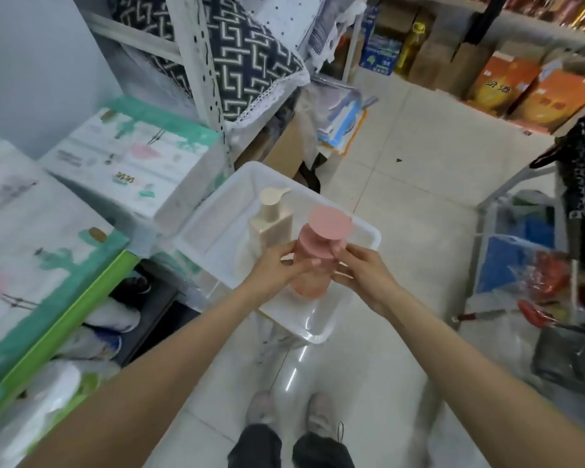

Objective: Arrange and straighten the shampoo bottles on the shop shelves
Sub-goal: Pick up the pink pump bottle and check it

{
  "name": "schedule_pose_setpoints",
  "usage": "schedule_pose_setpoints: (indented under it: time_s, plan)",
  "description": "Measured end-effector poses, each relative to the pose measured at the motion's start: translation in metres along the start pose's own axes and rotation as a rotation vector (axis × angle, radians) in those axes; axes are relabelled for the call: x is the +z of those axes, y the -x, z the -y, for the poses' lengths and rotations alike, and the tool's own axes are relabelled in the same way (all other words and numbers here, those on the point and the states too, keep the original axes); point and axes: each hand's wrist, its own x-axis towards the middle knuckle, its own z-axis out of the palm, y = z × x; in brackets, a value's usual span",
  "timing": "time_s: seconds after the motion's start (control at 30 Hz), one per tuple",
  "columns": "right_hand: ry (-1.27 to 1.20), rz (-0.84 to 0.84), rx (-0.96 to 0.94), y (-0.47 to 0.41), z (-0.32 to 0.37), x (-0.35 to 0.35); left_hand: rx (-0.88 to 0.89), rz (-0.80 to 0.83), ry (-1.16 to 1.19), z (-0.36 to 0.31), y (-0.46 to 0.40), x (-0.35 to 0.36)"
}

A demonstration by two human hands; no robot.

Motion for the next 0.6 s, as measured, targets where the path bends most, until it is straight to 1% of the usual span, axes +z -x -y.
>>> schedule_pose_setpoints:
  time_s: [0.13,0.3,0.47,0.6]
  plan:
    - [0.022,0.072,0.054,-0.026,-0.007,-0.011,-0.078,-0.127,0.041,0.016,-0.015,0.014]
    - [0.022,0.118,0.119,-0.047,-0.015,-0.014,-0.173,-0.178,0.075,0.031,-0.022,0.024]
    - [0.031,0.092,0.108,-0.058,-0.016,-0.009,-0.214,-0.238,0.093,0.038,-0.029,0.026]
    - [0.049,0.01,0.092,-0.06,-0.013,-0.004,-0.262,-0.273,0.053,0.031,-0.038,0.028]
